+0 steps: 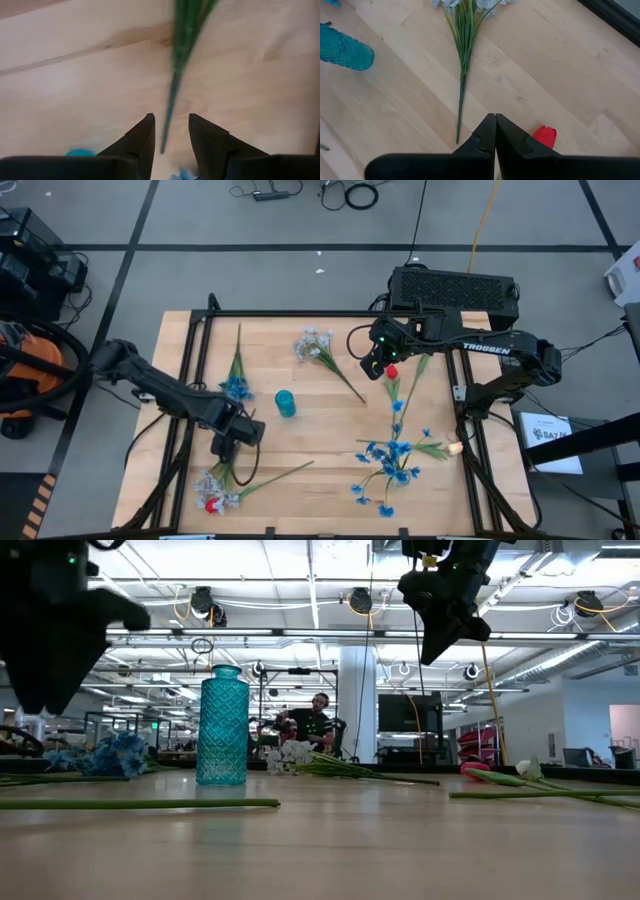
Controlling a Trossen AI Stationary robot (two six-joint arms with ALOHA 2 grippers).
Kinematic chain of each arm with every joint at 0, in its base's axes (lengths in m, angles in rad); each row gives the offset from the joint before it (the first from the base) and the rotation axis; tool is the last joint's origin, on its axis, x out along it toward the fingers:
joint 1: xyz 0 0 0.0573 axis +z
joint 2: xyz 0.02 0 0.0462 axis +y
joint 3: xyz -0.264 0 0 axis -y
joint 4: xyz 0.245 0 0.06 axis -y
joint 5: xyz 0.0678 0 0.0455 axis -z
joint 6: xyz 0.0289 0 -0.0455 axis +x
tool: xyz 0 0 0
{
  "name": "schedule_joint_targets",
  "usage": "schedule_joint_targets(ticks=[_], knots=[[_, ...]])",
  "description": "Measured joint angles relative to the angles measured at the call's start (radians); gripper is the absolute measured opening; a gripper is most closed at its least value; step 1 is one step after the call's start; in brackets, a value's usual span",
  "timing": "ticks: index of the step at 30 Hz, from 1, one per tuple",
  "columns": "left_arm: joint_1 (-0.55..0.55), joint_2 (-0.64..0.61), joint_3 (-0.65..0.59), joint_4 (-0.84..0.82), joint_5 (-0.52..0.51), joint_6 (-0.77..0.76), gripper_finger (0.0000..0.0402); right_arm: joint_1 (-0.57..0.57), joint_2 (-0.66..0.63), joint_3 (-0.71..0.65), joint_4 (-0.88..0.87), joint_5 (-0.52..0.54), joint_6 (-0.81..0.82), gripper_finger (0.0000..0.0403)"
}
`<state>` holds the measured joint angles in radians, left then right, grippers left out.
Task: Sort flowers into vase by color
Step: Put the bottom white flower into the blue vase
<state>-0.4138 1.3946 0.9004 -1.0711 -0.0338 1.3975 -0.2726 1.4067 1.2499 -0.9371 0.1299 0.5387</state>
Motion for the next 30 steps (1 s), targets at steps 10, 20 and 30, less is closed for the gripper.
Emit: schedule_joint_targets(ticks=[10,20,30], knots=[[-0.098,0.094,-0.043,0.128,0.007,-0.012,0.0125,0.0,0.0,0.0,-0.038,-0.001,-0.012,0.0],[-0.146,0.203,-0.043,0.182,0.008,-0.095,0.0125,0.0,0.0,0.0,-0.048,-0.001,-0.012,0.0],[-0.145,0.225,-0.043,0.168,0.001,-0.083,0.0125,0.001,0.0,0.0,-0.048,-0.001,-0.012,0.0]])
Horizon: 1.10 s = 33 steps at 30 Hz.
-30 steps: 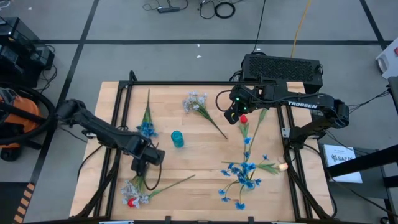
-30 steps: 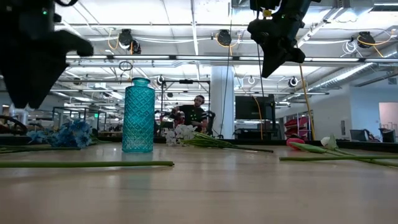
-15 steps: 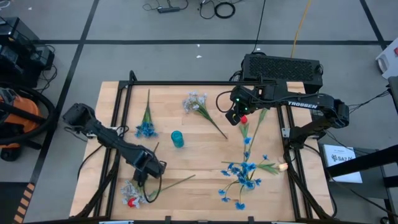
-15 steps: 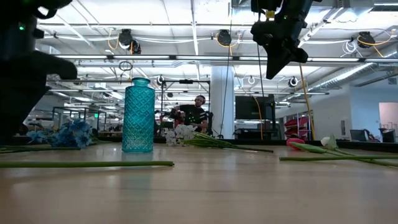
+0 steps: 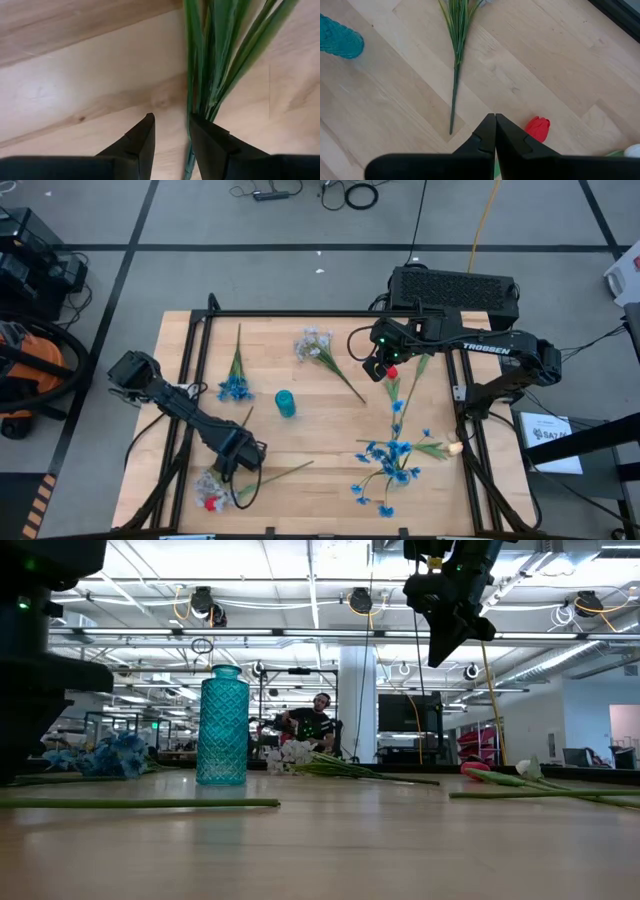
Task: Sort flowers into vase by color
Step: Put the bottom white flower into the blue vase
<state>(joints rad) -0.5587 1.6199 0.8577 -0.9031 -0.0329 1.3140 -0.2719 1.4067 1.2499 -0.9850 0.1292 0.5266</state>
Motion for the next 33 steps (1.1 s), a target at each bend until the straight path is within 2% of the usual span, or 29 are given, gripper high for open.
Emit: schedule_joint_targets(ticks=[5,14,21,27,33], knots=[[-0.005,-0.019,0.008,-0.038,-0.073,0.0,0.0125,0.0,0.0,0.0,0.0,0.0,0.0,0.0],[-0.005,-0.046,0.027,-0.09,-0.08,-0.001,0.0125,0.0,0.0,0.0,0.011,0.0,0.003,0.0],[-0.007,-0.045,-0.022,-0.091,-0.027,-0.001,0.0125,0.0,0.0,0.0,0.031,0.001,0.004,0.0],[-0.008,-0.045,-0.064,0.032,0.003,-0.002,0.0125,0.0,0.0,0.0,0.032,0.002,0.008,0.0],[-0.007,-0.028,-0.085,0.058,0.022,-0.03,0.0125,0.0,0.0,0.0,0.032,0.004,0.01,0.0]])
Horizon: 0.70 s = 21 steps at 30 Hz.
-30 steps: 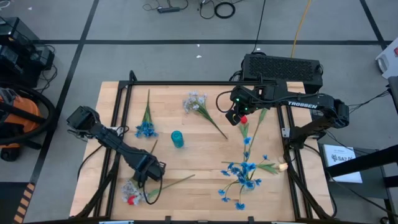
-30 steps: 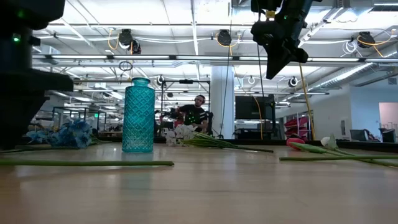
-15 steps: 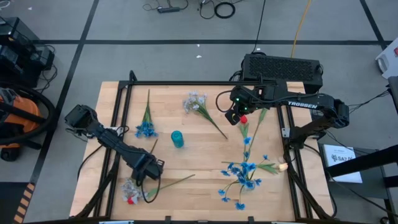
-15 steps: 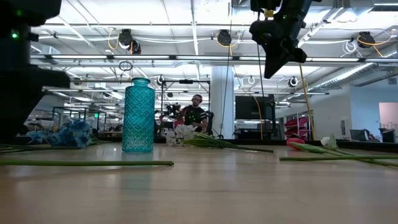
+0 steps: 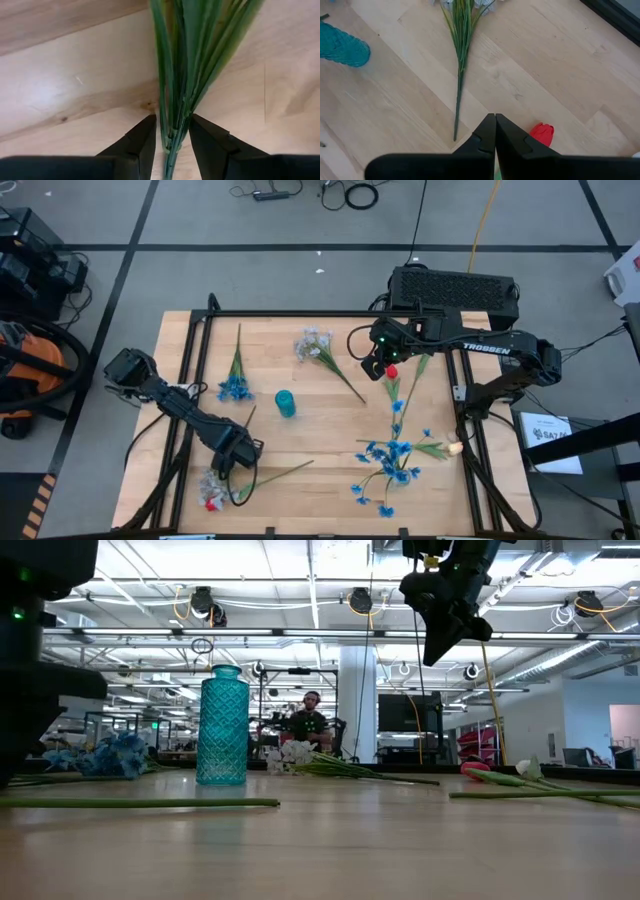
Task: Sort flowers into vase by color
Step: Put the bottom white flower into the blue vase
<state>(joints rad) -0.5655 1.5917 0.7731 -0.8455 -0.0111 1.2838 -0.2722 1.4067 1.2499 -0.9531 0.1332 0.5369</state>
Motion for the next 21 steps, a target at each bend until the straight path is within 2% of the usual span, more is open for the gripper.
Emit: schedule_joint_targets(ticks=[5,11,17,21], knots=[[0.004,0.005,-0.017,0.031,0.007,-0.146,0.011,0.0,0.0,0.0,0.008,0.0,-0.002,0.0],[0.035,0.006,-0.016,-0.002,0.029,-0.361,0.0019,0.0,0.0,0.0,0.017,0.001,-0.021,0.0],[0.07,0.015,0.031,-0.071,0.044,-0.516,0.0012,0.0,0.0,0.0,0.047,0.002,-0.044,0.0],[0.088,0.016,0.093,-0.217,0.019,-0.598,0.0007,0.0,0.0,0.0,0.062,0.002,-0.06,0.0]])
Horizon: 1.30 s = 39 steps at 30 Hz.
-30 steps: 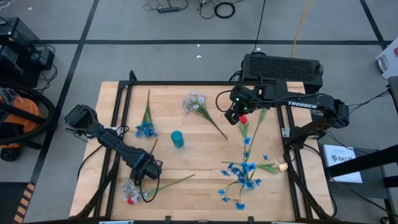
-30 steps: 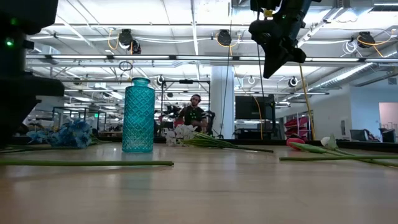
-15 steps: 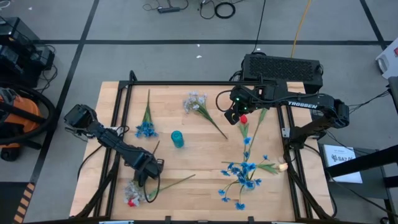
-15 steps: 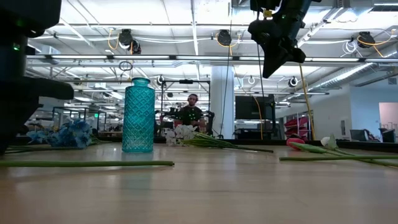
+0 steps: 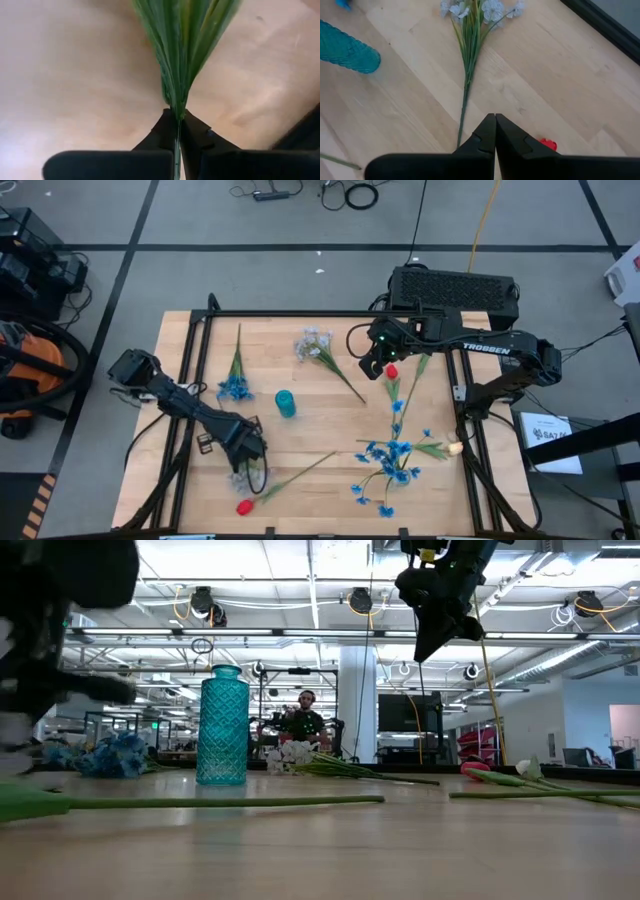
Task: Sort flowers into vase by color
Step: Put the bottom white flower into the blue vase
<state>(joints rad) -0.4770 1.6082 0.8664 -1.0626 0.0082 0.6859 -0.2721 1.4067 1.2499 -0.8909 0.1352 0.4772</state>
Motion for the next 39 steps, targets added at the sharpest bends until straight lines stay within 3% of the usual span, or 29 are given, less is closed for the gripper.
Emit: schedule_joint_targets(ticks=[7,13,20,24,28,31,36,39], knots=[[0.005,-0.028,0.121,-0.228,-0.025,-0.096,0.0007,0.007,0.0,0.0,-0.003,-0.003,-0.01,0.0],[0.011,-0.12,0.212,-0.37,-0.132,-0.21,0.0007,0.044,0.0,0.0,-0.054,-0.003,-0.008,0.0],[0.08,-0.306,0.256,-0.391,-0.157,-0.397,0.0006,0.086,0.0,0.0,-0.108,0.03,-0.003,0.0],[0.129,-0.427,0.256,-0.372,-0.306,-0.54,0.0011,0.103,0.0,0.0,-0.111,0.118,0.032,0.0],[0.172,-0.542,0.256,-0.218,-0.51,-0.652,0.0014,0.11,0.0,0.0,-0.11,0.129,0.069,0.0],[0.195,-0.61,0.256,0.016,-0.646,-0.676,0.0016,0.116,0.0,0.0,-0.107,0.129,0.089,0.0],[0.242,-0.656,0.257,0.403,-0.758,-0.616,0.0014,0.124,0.0,0.0,-0.069,0.129,0.09,0.0],[0.284,-0.657,0.229,0.621,-0.741,-0.554,0.0009,0.125,0.0,0.0,-0.027,0.127,0.092,0.0]])
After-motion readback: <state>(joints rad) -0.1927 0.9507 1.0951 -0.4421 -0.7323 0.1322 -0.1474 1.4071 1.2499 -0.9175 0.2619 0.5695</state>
